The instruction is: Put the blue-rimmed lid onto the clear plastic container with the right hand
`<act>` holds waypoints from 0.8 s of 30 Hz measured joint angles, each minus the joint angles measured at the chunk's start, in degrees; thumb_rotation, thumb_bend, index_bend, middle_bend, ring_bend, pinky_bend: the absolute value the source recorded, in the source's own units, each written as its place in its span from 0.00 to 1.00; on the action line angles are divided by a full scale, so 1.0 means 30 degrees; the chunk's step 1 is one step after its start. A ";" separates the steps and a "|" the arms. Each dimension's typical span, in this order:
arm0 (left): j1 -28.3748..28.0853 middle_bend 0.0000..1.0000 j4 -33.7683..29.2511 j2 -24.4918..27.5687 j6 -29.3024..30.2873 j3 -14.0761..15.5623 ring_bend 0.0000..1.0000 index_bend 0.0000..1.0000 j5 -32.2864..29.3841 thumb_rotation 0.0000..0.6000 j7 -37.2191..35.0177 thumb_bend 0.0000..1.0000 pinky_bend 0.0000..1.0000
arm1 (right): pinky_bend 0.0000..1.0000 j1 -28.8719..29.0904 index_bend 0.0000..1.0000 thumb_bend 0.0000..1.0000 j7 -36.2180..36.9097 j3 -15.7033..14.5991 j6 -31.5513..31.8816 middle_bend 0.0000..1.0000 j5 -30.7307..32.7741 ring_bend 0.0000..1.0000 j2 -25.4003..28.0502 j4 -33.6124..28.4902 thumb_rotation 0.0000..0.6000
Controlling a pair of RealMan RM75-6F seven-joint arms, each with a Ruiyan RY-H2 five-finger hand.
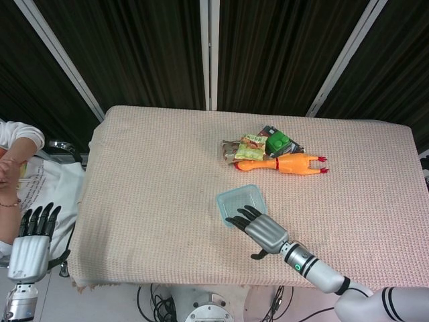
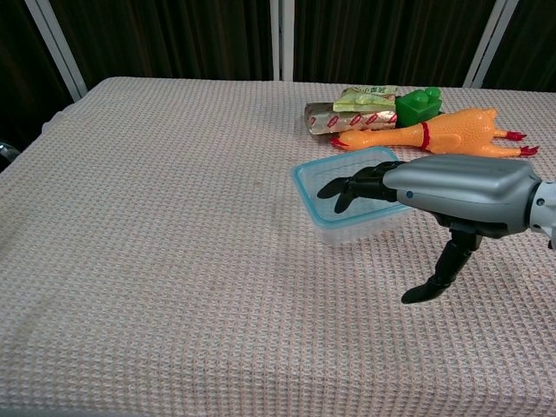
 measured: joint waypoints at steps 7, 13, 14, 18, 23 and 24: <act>0.0008 0.02 -0.0030 0.0016 -0.0033 0.0011 0.00 0.06 -0.0010 1.00 0.0020 0.04 0.00 | 0.00 -0.0067 0.00 0.00 -0.0007 0.0087 -0.0516 0.17 0.0245 0.00 -0.0406 0.0510 1.00; -0.0017 0.02 -0.0061 0.0040 -0.0024 -0.0015 0.00 0.06 0.0038 1.00 0.0061 0.04 0.00 | 0.00 -0.0213 0.00 0.00 0.0044 0.0195 -0.0461 0.17 0.0137 0.00 -0.0473 0.0575 1.00; -0.0016 0.02 -0.0069 0.0046 -0.0005 -0.0025 0.00 0.06 0.0042 1.00 0.0063 0.04 0.00 | 0.00 -0.0255 0.00 0.00 0.0101 0.0233 -0.0356 0.17 0.0065 0.00 -0.0426 0.0529 1.00; -0.0011 0.02 -0.0116 0.0082 0.0006 -0.0031 0.00 0.06 0.0052 1.00 0.0092 0.04 0.00 | 0.00 -0.0556 0.00 0.00 0.0661 0.0507 0.0391 0.17 -0.0299 0.00 0.0032 0.0279 1.00; -0.0045 0.02 -0.0115 0.0055 -0.0078 -0.0024 0.00 0.06 0.0050 1.00 0.0103 0.04 0.00 | 0.00 -0.0902 0.00 0.00 0.1523 0.1182 0.0986 0.16 -0.0008 0.00 0.0841 0.0310 1.00; -0.0057 0.02 -0.0111 0.0047 -0.0111 -0.0024 0.00 0.06 0.0040 1.00 0.0110 0.04 0.00 | 0.00 -0.0904 0.00 0.00 0.1605 0.1279 0.0953 0.16 0.0198 0.00 0.0896 0.0387 1.00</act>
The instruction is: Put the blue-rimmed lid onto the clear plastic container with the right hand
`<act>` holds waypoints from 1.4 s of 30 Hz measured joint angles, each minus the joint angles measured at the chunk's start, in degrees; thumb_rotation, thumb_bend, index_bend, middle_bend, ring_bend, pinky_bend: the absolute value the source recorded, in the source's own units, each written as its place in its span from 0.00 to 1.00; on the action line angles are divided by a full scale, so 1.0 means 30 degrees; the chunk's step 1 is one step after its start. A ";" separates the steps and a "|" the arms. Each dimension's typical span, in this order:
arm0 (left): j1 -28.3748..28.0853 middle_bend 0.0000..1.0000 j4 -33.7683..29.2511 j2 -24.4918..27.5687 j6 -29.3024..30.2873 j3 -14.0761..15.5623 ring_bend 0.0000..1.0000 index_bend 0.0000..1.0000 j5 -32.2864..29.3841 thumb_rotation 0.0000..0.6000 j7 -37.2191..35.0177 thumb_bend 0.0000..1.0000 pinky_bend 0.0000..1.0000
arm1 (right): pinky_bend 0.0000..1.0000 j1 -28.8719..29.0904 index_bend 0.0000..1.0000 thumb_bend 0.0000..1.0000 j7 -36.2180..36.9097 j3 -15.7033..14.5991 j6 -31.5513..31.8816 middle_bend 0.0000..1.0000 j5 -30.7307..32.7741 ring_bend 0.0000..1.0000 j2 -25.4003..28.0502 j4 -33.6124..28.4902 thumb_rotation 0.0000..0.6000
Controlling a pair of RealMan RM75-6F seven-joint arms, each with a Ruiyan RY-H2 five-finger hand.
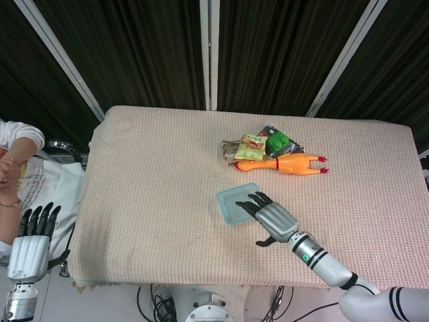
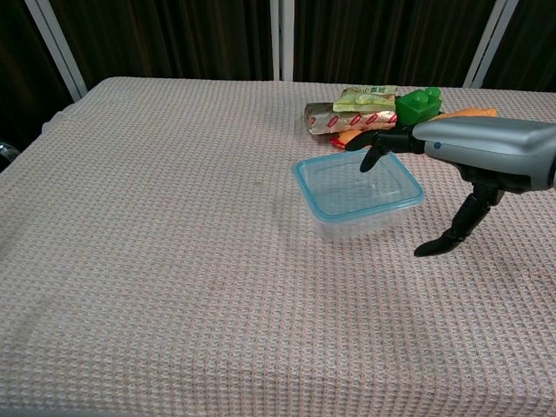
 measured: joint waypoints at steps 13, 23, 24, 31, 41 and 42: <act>-0.0092 0.02 -0.0116 0.0047 -0.0172 -0.0040 0.00 0.06 -0.0119 1.00 0.0162 0.04 0.00 | 0.00 0.1193 0.00 0.00 0.0413 0.1561 -0.2364 0.16 0.3115 0.00 -0.1034 0.2637 1.00; -0.0057 0.02 0.0042 -0.0001 -0.0220 -0.0008 0.00 0.06 -0.0221 1.00 -0.0027 0.04 0.00 | 0.00 0.1494 0.00 0.00 -0.0656 0.1222 -0.2842 0.17 0.3844 0.00 -0.1753 0.3051 1.00; -0.0052 0.02 0.0067 -0.0010 -0.0218 -0.0003 0.00 0.06 -0.0223 1.00 -0.0054 0.04 0.00 | 0.00 0.1484 0.00 0.00 -0.0743 0.1184 -0.2815 0.17 0.3917 0.00 -0.1779 0.3048 1.00; -0.0069 0.02 0.0186 -0.0042 -0.0170 -0.0011 0.00 0.06 -0.0133 1.00 -0.0235 0.04 0.00 | 0.00 0.1086 0.00 0.00 -0.0757 0.1188 -0.1781 0.15 0.3507 0.00 -0.1457 0.2457 1.00; -0.0540 0.02 0.0567 -0.0087 -0.0393 -0.0240 0.00 0.06 0.0172 1.00 -0.0475 0.04 0.00 | 0.00 -0.2706 0.00 0.02 0.0439 0.0338 0.4475 0.00 0.0659 0.00 0.0812 0.0674 1.00; -0.0595 0.02 0.0577 -0.0085 -0.0424 -0.0269 0.00 0.06 0.0193 1.00 -0.0474 0.04 0.00 | 0.00 -0.3264 0.00 0.02 0.0614 0.0160 0.5262 0.00 0.0347 0.00 0.1038 0.0604 1.00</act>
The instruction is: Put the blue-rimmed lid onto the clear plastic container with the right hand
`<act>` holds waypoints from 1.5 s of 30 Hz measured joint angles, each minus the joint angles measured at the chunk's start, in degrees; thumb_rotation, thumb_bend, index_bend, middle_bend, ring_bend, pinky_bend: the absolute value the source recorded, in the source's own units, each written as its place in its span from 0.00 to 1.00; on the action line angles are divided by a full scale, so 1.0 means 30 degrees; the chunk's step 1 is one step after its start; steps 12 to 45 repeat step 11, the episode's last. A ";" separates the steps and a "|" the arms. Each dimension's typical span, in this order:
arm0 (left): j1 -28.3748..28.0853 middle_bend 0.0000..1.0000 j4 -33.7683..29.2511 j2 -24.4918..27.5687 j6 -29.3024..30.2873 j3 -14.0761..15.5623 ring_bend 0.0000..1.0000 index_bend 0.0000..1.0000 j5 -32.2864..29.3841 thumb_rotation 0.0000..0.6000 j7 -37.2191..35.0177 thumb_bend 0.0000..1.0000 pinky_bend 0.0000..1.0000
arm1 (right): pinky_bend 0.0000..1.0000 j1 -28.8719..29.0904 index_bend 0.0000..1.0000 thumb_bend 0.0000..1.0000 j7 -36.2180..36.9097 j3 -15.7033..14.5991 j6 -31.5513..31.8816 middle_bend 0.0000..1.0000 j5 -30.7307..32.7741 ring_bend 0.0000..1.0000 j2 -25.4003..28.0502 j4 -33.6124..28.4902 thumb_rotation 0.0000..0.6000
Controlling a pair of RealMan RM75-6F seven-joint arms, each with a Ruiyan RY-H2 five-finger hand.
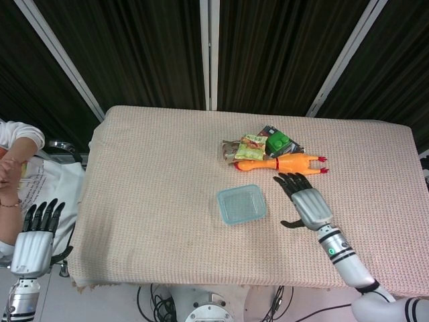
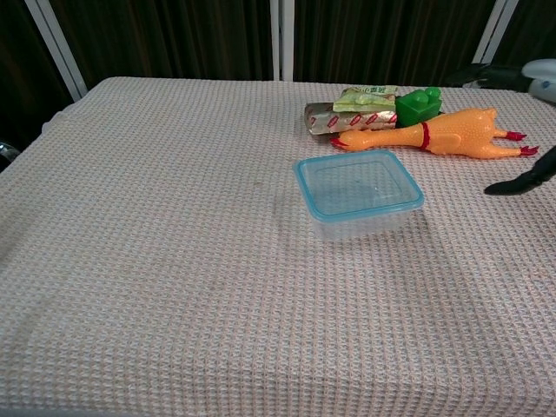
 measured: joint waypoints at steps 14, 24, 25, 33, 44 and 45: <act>-0.0306 0.02 -0.0566 0.0295 -0.0119 -0.0109 0.00 0.06 0.0199 1.00 0.0529 0.04 0.00 | 0.00 -0.7372 0.00 0.03 0.4518 -0.1914 0.8456 0.00 -0.2997 0.00 0.1323 0.1841 1.00; -0.0306 0.02 -0.0566 0.0295 -0.0119 -0.0109 0.00 0.06 0.0199 1.00 0.0529 0.04 0.00 | 0.00 -0.7372 0.00 0.03 0.4518 -0.1914 0.8456 0.00 -0.2997 0.00 0.1323 0.1841 1.00; -0.0306 0.02 -0.0566 0.0295 -0.0119 -0.0109 0.00 0.06 0.0199 1.00 0.0529 0.04 0.00 | 0.00 -0.7372 0.00 0.03 0.4518 -0.1914 0.8456 0.00 -0.2997 0.00 0.1323 0.1841 1.00; -0.0306 0.02 -0.0566 0.0295 -0.0119 -0.0109 0.00 0.06 0.0199 1.00 0.0529 0.04 0.00 | 0.00 -0.7372 0.00 0.03 0.4518 -0.1914 0.8456 0.00 -0.2997 0.00 0.1323 0.1841 1.00; -0.0306 0.02 -0.0566 0.0295 -0.0119 -0.0109 0.00 0.06 0.0199 1.00 0.0529 0.04 0.00 | 0.00 -0.7372 0.00 0.03 0.4518 -0.1914 0.8456 0.00 -0.2997 0.00 0.1323 0.1841 1.00; -0.0306 0.02 -0.0566 0.0295 -0.0119 -0.0109 0.00 0.06 0.0199 1.00 0.0529 0.04 0.00 | 0.00 -0.7372 0.00 0.03 0.4518 -0.1914 0.8456 0.00 -0.2997 0.00 0.1323 0.1841 1.00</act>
